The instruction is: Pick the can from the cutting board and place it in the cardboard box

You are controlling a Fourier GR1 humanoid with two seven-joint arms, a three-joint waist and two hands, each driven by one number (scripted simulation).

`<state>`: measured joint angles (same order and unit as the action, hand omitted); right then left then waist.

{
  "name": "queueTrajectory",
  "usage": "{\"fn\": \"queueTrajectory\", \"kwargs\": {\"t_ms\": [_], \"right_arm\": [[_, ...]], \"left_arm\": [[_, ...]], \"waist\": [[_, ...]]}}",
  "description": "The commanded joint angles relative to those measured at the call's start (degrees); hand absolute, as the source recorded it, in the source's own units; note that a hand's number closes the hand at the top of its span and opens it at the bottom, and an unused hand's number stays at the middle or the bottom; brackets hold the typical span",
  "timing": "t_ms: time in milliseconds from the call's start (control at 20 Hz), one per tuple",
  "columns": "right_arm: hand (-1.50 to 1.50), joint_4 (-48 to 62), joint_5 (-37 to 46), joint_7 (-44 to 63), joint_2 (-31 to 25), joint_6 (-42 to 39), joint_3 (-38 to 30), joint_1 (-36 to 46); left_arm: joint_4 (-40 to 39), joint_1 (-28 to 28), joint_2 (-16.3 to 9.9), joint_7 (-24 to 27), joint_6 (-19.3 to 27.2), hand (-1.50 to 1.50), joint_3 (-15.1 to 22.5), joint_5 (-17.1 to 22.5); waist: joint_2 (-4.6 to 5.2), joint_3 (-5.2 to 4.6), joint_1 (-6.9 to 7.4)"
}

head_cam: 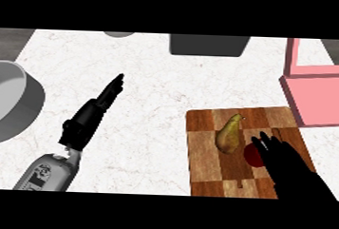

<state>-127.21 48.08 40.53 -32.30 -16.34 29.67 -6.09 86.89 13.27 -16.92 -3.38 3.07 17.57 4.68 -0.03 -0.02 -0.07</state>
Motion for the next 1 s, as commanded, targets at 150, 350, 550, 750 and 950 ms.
{"fn": "queueTrajectory", "kwargs": {"t_ms": [150,350,550,750,950], "right_arm": [[-1.5,5.19,1.81,-3.7,2.04,-1.28,-3.44,-1.87],[-1.5,8.36,6.03,-4.48,7.28,0.48,-0.95,0.04],[-1.5,10.27,9.11,-11.58,4.93,5.54,-2.78,-4.58],[-1.5,14.23,9.03,-9.06,9.34,-1.11,-4.44,3.44],[-1.5,10.74,8.08,-13.24,5.81,-1.63,-6.63,-3.23]], "left_arm": [[1.59,0.09,1.8,-2.43,-3.02,0.0,-3.35,-0.58],[-5.77,1.78,3.95,2.64,-4.75,0.0,-4.68,-2.87],[3.88,-4.2,3.47,-1.16,-5.17,0.0,-4.0,-4.11],[-1.84,1.68,4.09,-1.51,-8.35,0.0,-7.88,-2.93],[-1.58,0.38,6.58,-0.43,-5.9,0.0,-6.99,-6.94]], "waist": [[-0.01,0.03,-0.1],[0.05,0.01,-0.18],[-0.05,0.03,-0.06],[0.04,0.01,0.01],[0.0,0.02,-0.27]]}}
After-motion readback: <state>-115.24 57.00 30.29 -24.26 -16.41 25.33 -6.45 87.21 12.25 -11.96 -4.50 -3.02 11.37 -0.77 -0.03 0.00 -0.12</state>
